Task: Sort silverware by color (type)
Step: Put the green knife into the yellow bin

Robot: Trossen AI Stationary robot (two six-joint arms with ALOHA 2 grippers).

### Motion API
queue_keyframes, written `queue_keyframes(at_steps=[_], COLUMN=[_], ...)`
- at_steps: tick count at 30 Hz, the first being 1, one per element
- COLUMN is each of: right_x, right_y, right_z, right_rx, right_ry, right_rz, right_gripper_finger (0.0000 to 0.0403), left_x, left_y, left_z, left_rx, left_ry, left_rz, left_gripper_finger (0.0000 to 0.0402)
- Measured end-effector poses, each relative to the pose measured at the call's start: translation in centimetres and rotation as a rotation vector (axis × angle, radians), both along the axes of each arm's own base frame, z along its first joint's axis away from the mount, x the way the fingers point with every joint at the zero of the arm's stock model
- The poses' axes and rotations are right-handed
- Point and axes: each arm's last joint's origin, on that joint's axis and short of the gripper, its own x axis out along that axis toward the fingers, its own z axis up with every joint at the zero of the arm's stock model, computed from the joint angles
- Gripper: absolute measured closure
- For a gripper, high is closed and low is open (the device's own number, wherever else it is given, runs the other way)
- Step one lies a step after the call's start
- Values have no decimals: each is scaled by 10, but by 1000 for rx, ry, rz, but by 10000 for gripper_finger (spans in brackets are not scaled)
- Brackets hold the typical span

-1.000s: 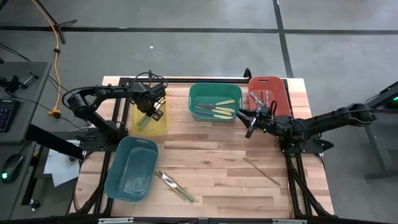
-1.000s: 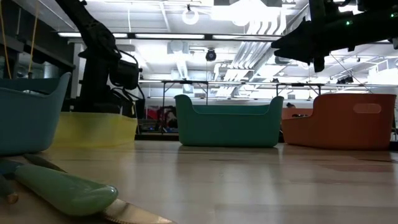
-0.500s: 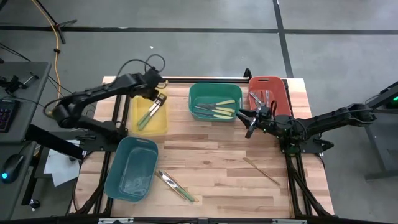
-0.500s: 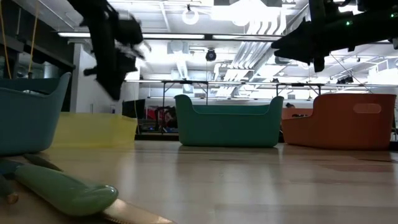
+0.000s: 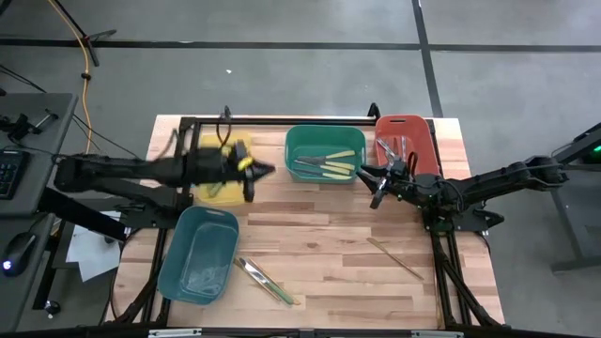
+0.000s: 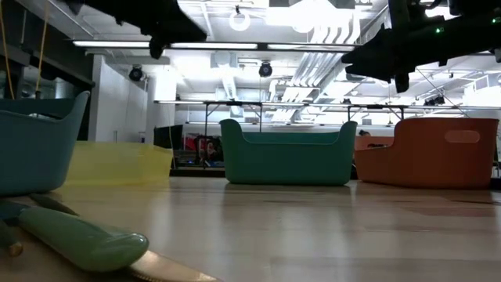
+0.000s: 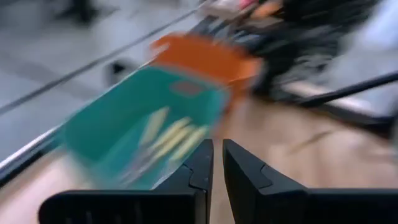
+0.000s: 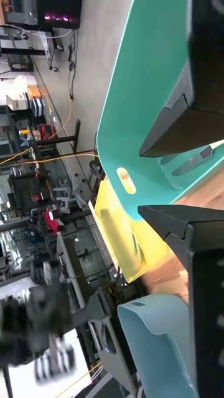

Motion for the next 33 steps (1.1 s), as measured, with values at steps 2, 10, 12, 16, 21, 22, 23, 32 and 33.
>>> queue_keyframes(at_steps=[2,10,12,16,21,22,23,32,33], right_x=[0,1,2,3,3,3,3,3,3], right_y=[0,3,5,8,10,10,10,10,10], right_z=[0,1,3,7,9,9,9,9,9], right_rx=[1,-56,-89,-151,-183,-184,-184,-181,-181], right_ry=[0,13,11,-17,-32,-32,-32,-29,-29], right_rz=[2,117,186,308,345,345,345,346,346], right_gripper_finger=[284,284,284,284,284,284,284,284,284], left_x=[1,-8,-9,-9,-9,-9,-9,-9,-9], left_y=[-18,-42,-41,-40,-40,-40,-40,-40,-40], left_z=[-15,-54,-56,-58,-59,-59,-59,-59,-59], left_rx=[22,92,109,168,209,209,210,210,210], left_ry=[-100,-304,-291,-269,-252,-254,-254,-255,-256], left_rz=[-83,-193,-192,-196,-202,-202,-202,-202,-201], left_gripper_finger=[380,394,398,401,401,401,401,399,399])
